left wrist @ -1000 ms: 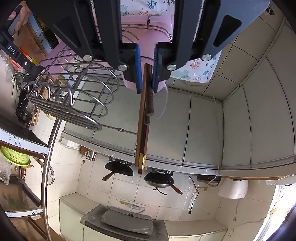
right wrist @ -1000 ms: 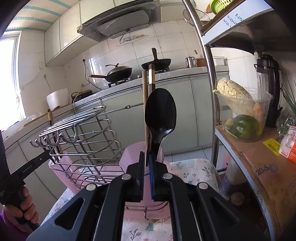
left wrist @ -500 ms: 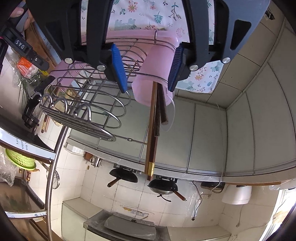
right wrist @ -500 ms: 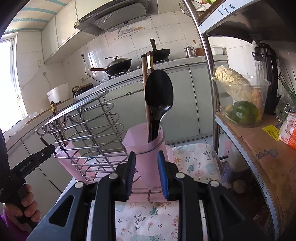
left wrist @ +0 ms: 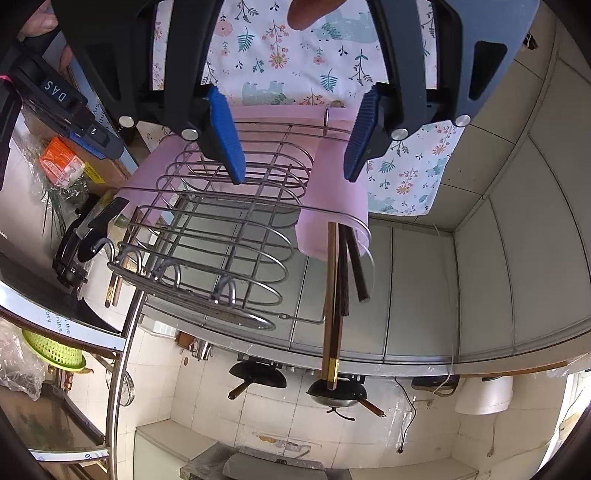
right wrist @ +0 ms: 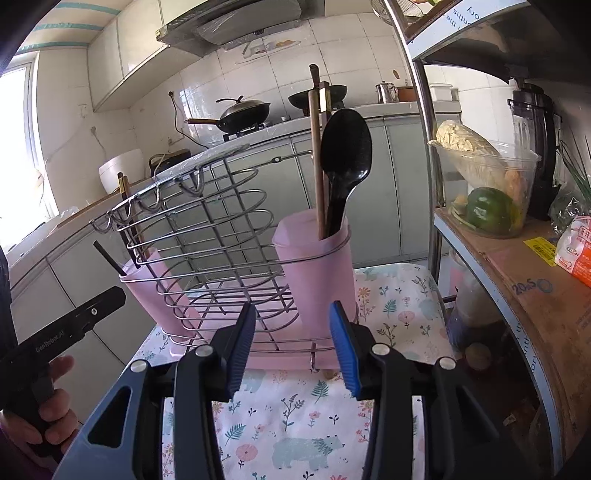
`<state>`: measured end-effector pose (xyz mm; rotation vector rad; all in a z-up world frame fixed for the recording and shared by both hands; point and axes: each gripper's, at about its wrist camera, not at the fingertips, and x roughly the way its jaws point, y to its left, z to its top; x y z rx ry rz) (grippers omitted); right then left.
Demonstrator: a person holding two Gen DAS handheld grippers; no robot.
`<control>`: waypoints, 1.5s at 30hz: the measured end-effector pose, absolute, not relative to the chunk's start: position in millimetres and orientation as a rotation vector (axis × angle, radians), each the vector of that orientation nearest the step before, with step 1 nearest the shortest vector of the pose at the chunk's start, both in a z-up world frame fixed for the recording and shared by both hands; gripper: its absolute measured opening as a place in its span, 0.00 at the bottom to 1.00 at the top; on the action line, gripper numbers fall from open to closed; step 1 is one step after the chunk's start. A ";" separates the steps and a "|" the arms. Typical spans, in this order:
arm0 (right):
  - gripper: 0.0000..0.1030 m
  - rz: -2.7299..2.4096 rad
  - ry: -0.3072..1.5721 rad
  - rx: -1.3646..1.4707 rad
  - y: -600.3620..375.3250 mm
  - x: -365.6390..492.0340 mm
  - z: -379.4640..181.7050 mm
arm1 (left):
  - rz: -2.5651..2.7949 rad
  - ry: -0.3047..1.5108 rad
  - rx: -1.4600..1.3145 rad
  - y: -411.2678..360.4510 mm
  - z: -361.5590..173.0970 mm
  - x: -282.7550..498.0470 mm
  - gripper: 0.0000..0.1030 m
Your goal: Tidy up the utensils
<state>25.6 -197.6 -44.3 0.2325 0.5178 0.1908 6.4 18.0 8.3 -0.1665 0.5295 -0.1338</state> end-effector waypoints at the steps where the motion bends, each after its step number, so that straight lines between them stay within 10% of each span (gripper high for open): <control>1: 0.40 0.192 0.519 0.227 -196.0 24.6 -45.1 | -0.138 0.536 -0.171 17.3 7.8 4.3 0.54; 45: 0.55 0.150 0.498 0.050 -151.5 -6.8 -35.2 | -0.129 0.562 -0.095 -0.9 7.3 -30.1 0.54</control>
